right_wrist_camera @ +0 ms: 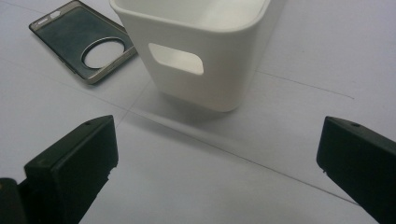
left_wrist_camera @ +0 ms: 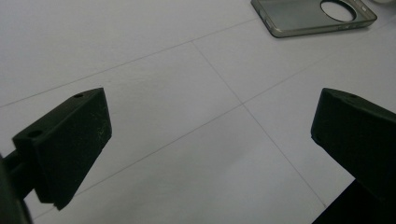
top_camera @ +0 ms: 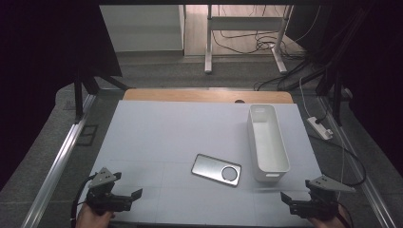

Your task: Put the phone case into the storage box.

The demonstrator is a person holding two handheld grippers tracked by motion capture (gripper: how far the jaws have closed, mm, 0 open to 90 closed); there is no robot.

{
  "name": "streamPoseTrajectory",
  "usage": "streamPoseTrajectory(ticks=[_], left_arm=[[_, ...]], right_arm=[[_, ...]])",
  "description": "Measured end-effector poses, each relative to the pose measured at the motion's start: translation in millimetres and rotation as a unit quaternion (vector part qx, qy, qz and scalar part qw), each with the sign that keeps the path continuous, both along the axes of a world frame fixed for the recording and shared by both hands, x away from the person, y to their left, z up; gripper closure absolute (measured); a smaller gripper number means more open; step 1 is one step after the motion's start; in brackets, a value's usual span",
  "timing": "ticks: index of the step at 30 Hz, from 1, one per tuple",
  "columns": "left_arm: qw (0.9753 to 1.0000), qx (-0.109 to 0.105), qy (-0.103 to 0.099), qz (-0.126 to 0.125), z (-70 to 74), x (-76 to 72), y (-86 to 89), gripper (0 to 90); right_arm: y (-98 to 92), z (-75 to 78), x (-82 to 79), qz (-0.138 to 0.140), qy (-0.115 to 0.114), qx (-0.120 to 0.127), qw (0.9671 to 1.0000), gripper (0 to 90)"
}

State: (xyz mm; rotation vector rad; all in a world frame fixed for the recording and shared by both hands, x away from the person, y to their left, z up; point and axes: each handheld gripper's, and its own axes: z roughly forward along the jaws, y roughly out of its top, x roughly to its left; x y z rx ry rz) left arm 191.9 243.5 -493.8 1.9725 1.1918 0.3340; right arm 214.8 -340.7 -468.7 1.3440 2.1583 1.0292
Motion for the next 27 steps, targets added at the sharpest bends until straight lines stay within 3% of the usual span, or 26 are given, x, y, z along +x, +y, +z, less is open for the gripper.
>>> streamPoseTrajectory(ticks=[11, 13, 27], left_arm=[[0.9992, 0.02, 0.005, -0.035, 6.5, 20.0, -15.4, 0.0], [0.9984, 0.034, 0.005, -0.045, 6.2, 23.8, -21.1, 0.0], [0.9975, 0.004, 0.016, -0.069, 7.5, 41.9, -32.2, 0.0]], right_arm=[[0.4, -0.2, 1.1, 0.001, 0.003, -0.001, 1.0, 0.0], [0.3, -0.2, 0.9, 0.001, 0.002, -0.002, 1.0, 0.0], [0.7, -0.2, 1.1, 0.002, 0.004, -0.002, 1.0, 0.0]])
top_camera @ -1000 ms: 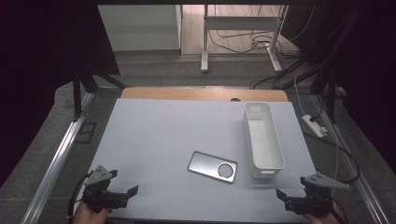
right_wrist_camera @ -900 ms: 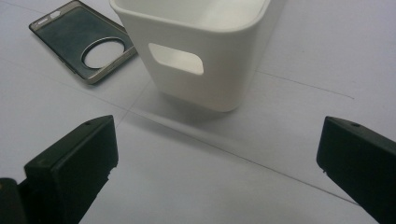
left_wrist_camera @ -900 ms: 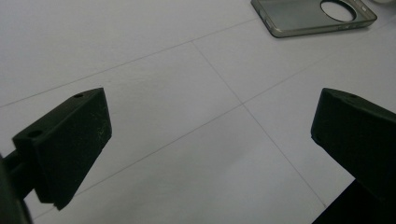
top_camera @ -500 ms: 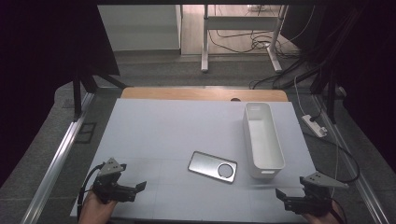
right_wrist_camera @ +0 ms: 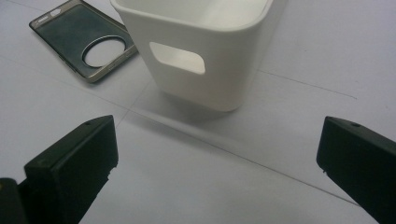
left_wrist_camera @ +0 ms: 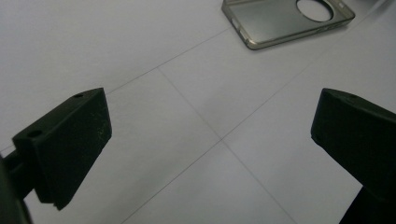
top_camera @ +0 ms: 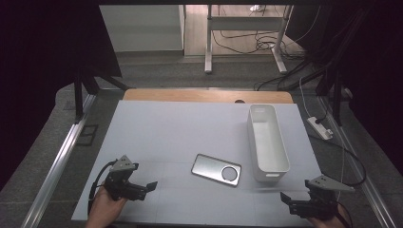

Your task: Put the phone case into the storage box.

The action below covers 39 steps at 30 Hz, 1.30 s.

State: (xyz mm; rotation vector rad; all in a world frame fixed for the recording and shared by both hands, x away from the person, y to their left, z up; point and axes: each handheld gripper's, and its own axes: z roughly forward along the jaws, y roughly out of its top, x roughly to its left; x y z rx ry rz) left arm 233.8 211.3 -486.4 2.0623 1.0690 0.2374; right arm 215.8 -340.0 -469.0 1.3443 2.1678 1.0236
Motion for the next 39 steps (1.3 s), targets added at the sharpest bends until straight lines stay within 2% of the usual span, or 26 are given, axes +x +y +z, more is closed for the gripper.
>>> streamPoseTrajectory(ticks=[10, 15, 20, 25, 33, 39], left_arm=[[0.9998, 0.001, -0.003, -0.018, 6.6, 19.3, -17.3, 0.0], [0.9996, 0.012, -0.007, -0.026, 9.3, 27.5, -26.3, 0.0], [0.9995, -0.003, -0.005, -0.032, 12.8, 34.9, -34.4, 0.0], [0.9988, 0.01, -0.012, -0.046, 16.3, 42.7, -45.1, 0.0], [0.9977, 0.009, -0.013, -0.066, 19.6, 54.6, -59.4, 0.0], [0.9973, 0.013, -0.013, -0.071, 22.6, 59.3, -66.3, 0.0]], right_arm=[[-0.5, 0.0, 0.2, 0.004, 0.0, 0.003, 1.0, 0.0], [-0.6, -0.1, 0.5, 0.006, 0.001, 0.003, 1.0, 0.0], [-0.4, -0.1, 0.6, 0.007, 0.001, 0.004, 1.0, 0.0], [-1.3, -0.1, 0.9, 0.009, 0.003, 0.01, 0.9999, 0.0], [-0.1, -0.2, 0.8, 0.016, 0.003, 0.006, 0.9999, 0.0], [0.2, -0.2, 0.8, 0.017, 0.003, 0.005, 0.9998, 0.0]])
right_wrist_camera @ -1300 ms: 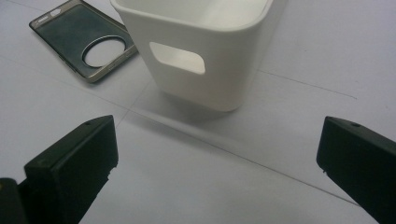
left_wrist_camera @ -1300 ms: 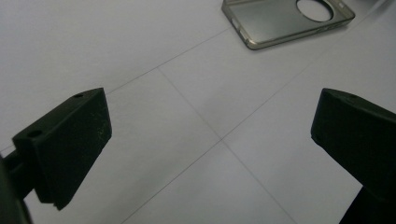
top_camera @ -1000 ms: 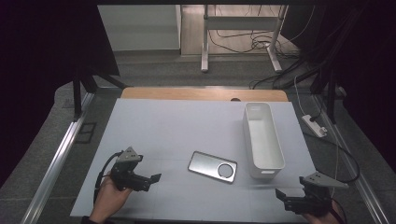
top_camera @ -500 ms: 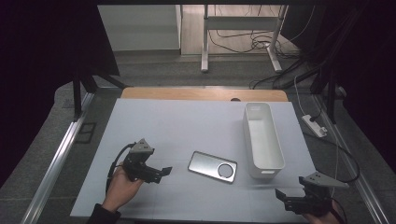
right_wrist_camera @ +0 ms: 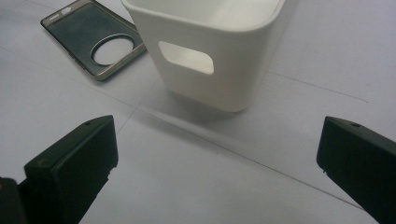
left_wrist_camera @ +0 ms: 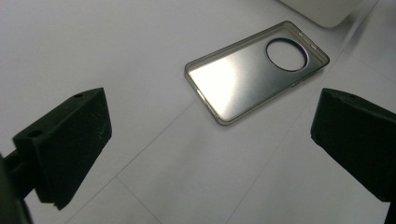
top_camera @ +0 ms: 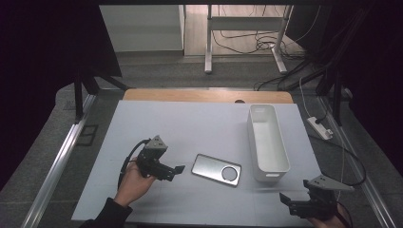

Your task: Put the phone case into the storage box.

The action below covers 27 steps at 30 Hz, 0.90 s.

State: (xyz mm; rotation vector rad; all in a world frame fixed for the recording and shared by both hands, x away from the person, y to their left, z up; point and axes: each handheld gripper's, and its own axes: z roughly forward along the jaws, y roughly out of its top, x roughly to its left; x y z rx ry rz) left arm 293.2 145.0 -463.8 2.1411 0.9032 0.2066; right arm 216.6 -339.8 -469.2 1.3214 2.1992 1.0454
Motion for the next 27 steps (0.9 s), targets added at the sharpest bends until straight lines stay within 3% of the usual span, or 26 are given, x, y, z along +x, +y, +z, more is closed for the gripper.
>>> streamPoseTrajectory(ticks=[5, 8, 19, 27], left_arm=[[0.9998, 0.017, 0.004, -0.006, 0.6, 6.7, -11.5, 0.0], [0.9998, 0.011, 0.011, -0.011, 0.2, 10.2, -16.6, 0.0], [0.9987, 0.035, 0.013, -0.034, 2.8, 24.9, -34.9, 0.0], [0.9984, 0.031, 0.018, -0.043, 3.4, 36.0, -50.2, 0.0]], right_arm=[[0.1, -0.2, 0.6, 0.002, 0.002, 0.0, 1.0, 0.0], [0.3, -0.2, 0.4, 0.003, 0.001, -0.002, 1.0, 0.0], [0.7, -0.3, 0.7, 0.006, 0.002, -0.003, 1.0, 0.0], [0.7, -0.4, 0.9, 0.006, 0.003, -0.003, 1.0, 0.0]])
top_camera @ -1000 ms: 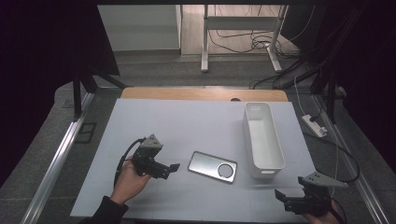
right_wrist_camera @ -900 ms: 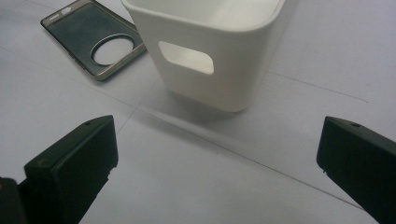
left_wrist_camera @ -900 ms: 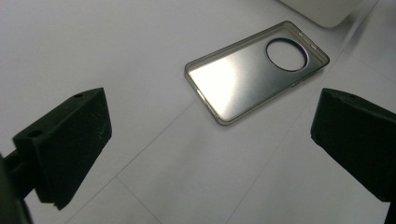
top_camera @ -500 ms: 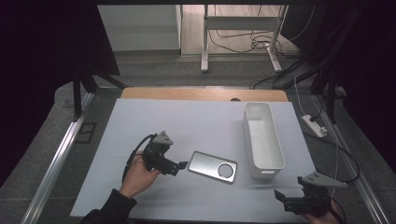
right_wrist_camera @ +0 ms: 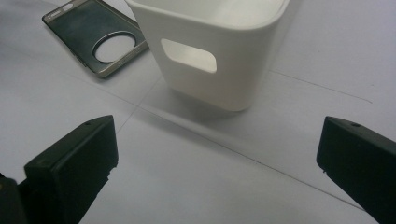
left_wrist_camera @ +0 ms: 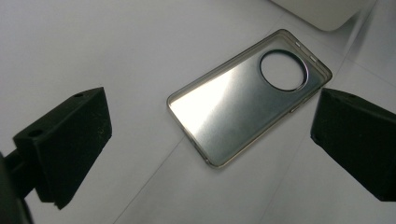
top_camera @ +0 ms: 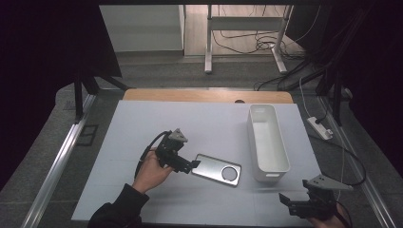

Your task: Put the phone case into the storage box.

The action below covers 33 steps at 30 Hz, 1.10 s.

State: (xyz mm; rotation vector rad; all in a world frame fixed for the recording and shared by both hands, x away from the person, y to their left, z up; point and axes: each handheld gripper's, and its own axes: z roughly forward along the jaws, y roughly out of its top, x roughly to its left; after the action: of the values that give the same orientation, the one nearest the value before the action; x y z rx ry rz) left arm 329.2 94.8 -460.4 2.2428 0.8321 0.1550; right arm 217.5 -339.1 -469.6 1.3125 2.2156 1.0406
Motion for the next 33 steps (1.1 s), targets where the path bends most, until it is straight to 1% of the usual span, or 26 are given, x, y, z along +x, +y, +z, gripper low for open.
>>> streamPoseTrajectory(ticks=[2, 6, 10, 16, 19, 22, 25, 27, 28, 30, 31, 32, 33], left_arm=[[1.0, 0.007, 0.0, -0.003, 0.2, 1.8, -3.9, 0.0], [0.9999, 0.011, 0.0, -0.007, 1.3, 5.7, -10.8, 0.0], [0.9999, 0.006, 0.004, -0.014, 3.5, 9.2, -18.3, 0.0], [0.9996, 0.01, 0.003, -0.025, 5.2, 13.4, -27.9, 0.0], [0.9994, 0.015, 0.0, -0.03, 5.4, 14.3, -32.5, 0.5], [0.9992, 0.028, -0.002, -0.029, 5.1, 14.8, -35.9, 4.9], [0.999, 0.034, -0.004, -0.029, 4.8, 15.2, -36.0, 15.7], [0.9987, 0.033, 0.0, -0.038, 4.6, 14.9, -35.6, 26.4], [0.9985, 0.038, -0.001, -0.04, 4.7, 14.8, -35.6, 31.7], [0.998, 0.039, 0.001, -0.05, 4.4, 14.2, -35.6, 44.3], [0.9979, 0.041, 0.004, -0.05, 4.1, 14.0, -36.1, 48.0], [0.9976, 0.044, 0.01, -0.053, 3.5, 14.2, -36.4, 55.5], [0.9974, 0.041, 0.016, -0.058, 2.4, 14.7, -36.6, 63.6]], right_arm=[[0.0, -0.1, 0.1, 0.0, 0.001, 0.0, 1.0, 0.0], [0.1, -0.1, 0.1, 0.001, 0.001, -0.001, 1.0, 0.0], [0.2, -0.2, 0.3, 0.0, 0.001, 0.0, 1.0, 0.0], [0.3, -0.2, 0.3, 0.001, 0.001, -0.001, 1.0, 0.0], [0.2, -0.2, 0.2, 0.001, 0.001, -0.001, 1.0, 0.0], [0.0, -0.1, 0.3, 0.001, 0.002, -0.001, 1.0, 0.0], [0.3, -0.2, 0.2, 0.002, 0.001, -0.002, 1.0, 0.0], [0.3, -0.2, 0.3, 0.002, 0.001, -0.002, 1.0, 0.0], [0.3, -0.2, 0.3, 0.002, 0.001, -0.002, 1.0, 0.0], [0.4, -0.2, 0.3, 0.002, 0.001, -0.003, 1.0, 0.0], [0.5, -0.2, 0.3, 0.002, 0.001, -0.003, 1.0, 0.0], [0.6, -0.2, 0.2, 0.002, 0.001, -0.003, 1.0, 0.0], [0.9, -0.2, 0.1, 0.002, 0.001, -0.003, 1.0, 0.0]])
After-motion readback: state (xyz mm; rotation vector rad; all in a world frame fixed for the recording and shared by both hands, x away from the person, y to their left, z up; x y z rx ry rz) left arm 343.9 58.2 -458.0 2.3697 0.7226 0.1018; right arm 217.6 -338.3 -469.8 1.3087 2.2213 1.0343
